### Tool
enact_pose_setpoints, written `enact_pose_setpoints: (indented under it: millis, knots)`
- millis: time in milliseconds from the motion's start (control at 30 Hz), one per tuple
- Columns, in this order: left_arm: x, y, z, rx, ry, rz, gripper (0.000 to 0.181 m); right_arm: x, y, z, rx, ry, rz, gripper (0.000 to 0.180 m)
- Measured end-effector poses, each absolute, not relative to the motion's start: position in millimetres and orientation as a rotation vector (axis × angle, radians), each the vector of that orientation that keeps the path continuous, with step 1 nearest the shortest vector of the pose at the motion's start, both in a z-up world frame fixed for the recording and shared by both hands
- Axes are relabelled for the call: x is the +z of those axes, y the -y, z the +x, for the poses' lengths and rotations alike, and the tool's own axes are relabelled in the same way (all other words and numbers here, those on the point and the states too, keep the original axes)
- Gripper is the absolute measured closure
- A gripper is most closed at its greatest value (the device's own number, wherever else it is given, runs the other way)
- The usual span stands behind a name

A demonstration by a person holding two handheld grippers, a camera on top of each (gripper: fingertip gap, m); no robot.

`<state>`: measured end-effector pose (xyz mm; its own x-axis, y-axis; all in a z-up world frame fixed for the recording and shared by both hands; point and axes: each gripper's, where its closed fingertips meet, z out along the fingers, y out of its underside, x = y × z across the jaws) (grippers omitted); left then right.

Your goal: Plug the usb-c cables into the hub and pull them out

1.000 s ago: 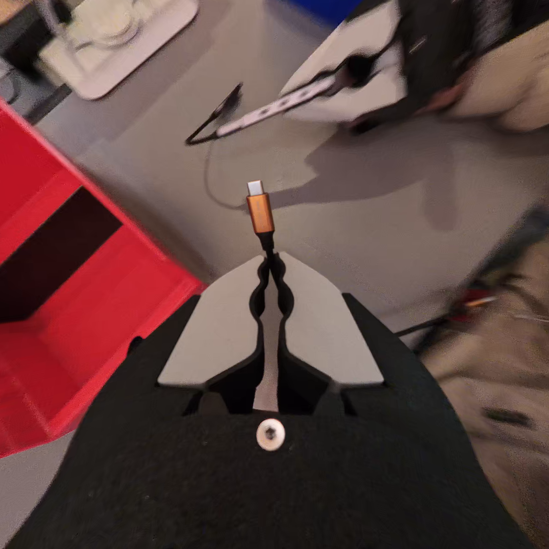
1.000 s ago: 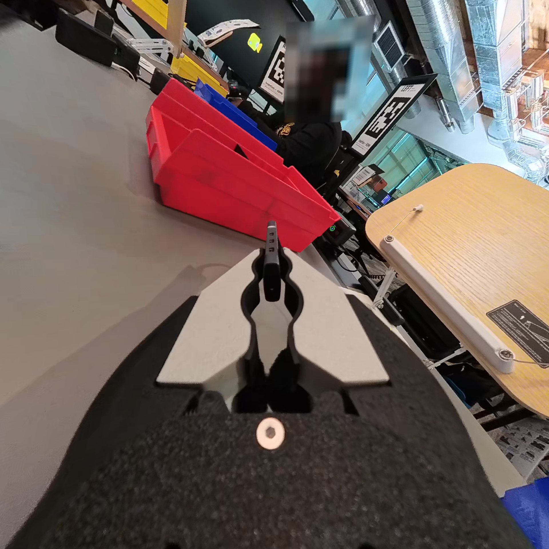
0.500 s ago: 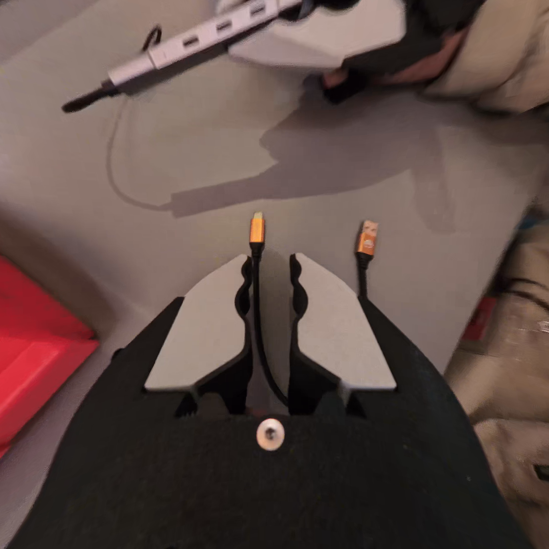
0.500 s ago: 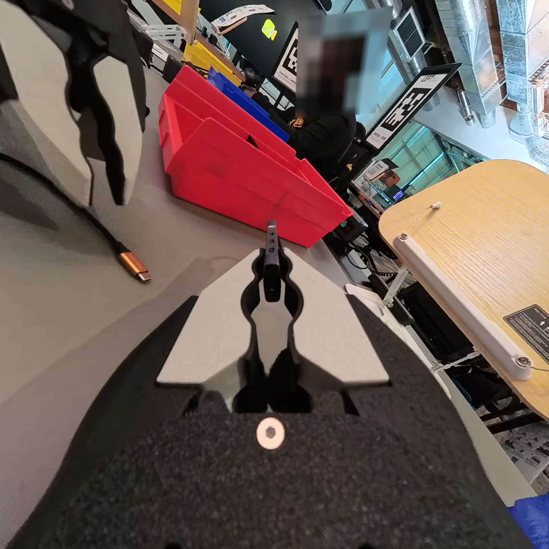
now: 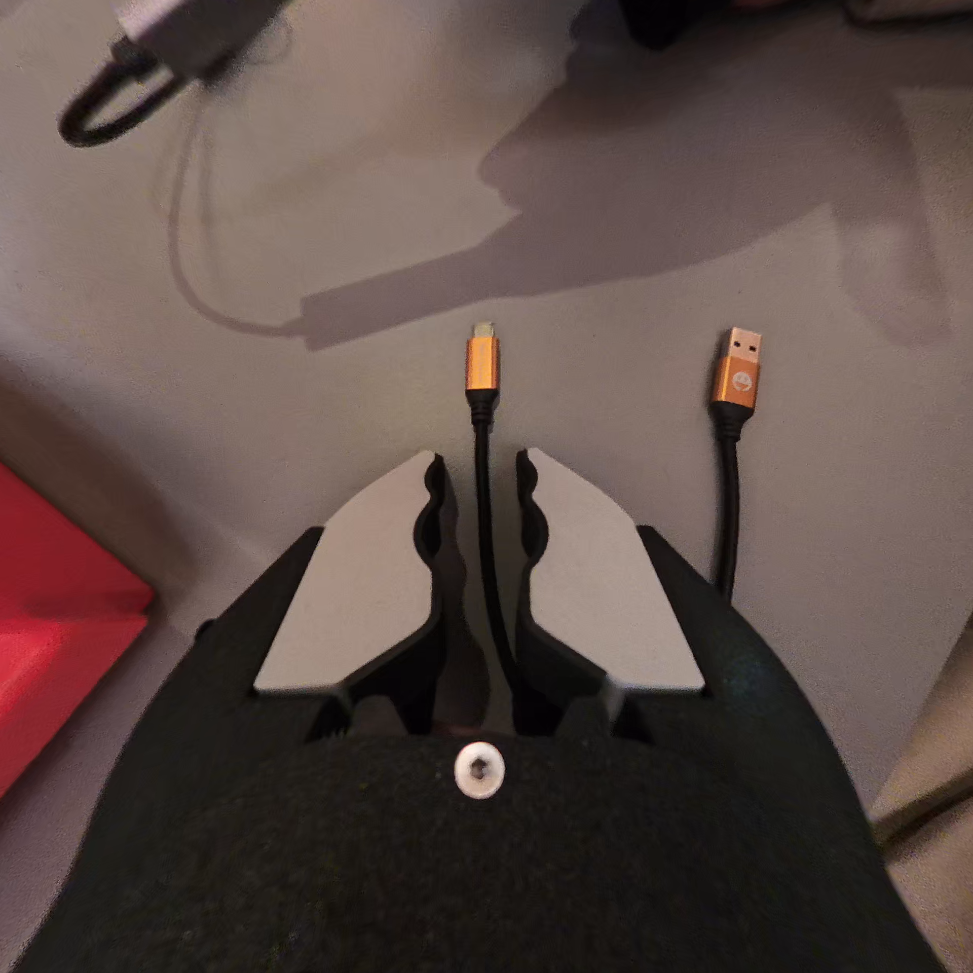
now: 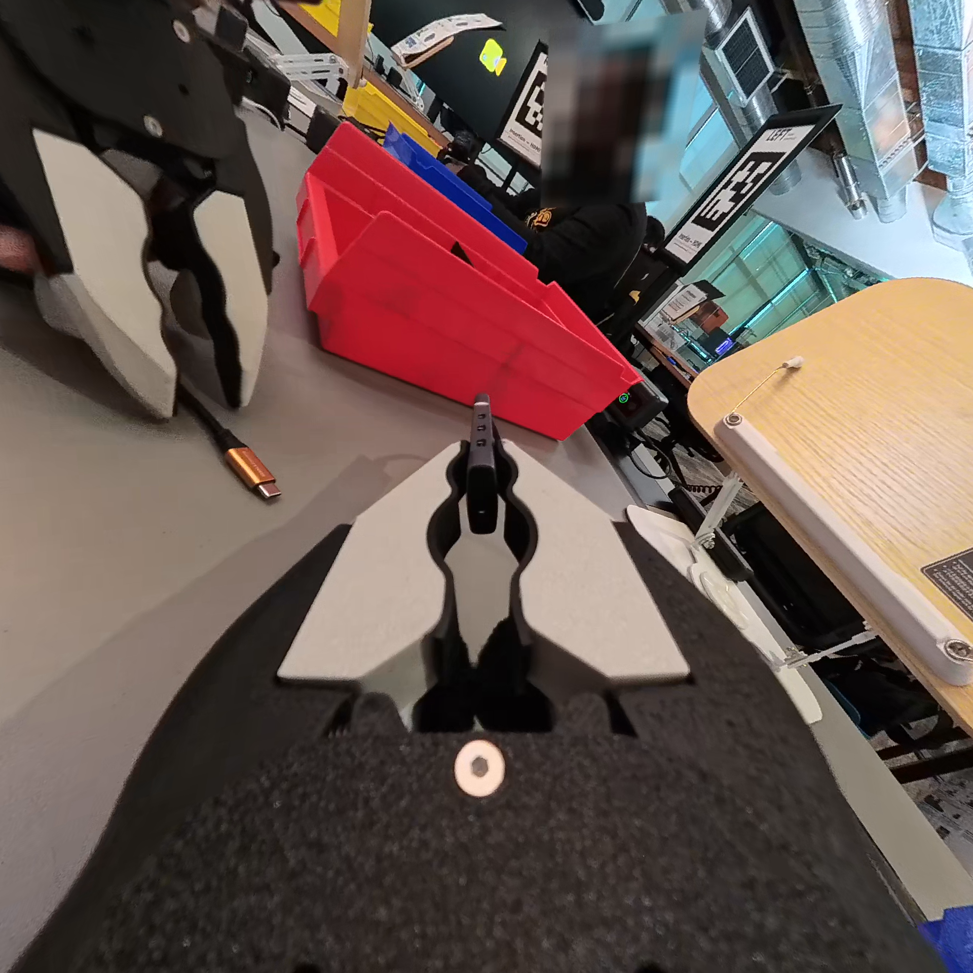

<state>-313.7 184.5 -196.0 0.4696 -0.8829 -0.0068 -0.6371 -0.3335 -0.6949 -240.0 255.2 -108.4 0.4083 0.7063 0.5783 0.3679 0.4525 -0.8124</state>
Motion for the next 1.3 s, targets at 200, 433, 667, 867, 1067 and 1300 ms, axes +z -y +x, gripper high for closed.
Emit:
enact_pose_setpoints:
  millis: [200, 433, 667, 867, 1067, 1300]
  knots:
    - [-197.1, -181.9, -309.3, -0.52, -1.293, -2.069, 0.177, -109.8, -253.0, -242.0, 0.291, 1.209, -1.132, 0.171]
    - [-150.2, -188.3, -310.6, -0.49, -1.211, -2.026, 0.178, -130.6, -253.2, -248.7, 0.029, 1.361, -1.072, 0.171]
    - [-149.5, -175.7, -289.3, -0.543, -1.155, -2.051, 0.178, -146.2, -239.0, -262.1, -0.198, 1.503, -0.93, 0.17]
    - [-155.9, -176.0, -288.2, -0.542, -1.128, -2.091, 0.178, -153.9, -238.5, -266.2, -0.26, 1.539, -0.892, 0.171]
    - [-161.2, -182.7, -295.3, -0.479, -1.132, -2.115, 0.178, -159.5, -238.6, -269.6, -0.29, 1.562, -0.876, 0.171]
    - [-163.7, -180.9, -293.3, -0.52, -1.135, -2.129, 0.178, -163.1, -238.7, -270.9, -0.334, 1.584, -0.848, 0.171]
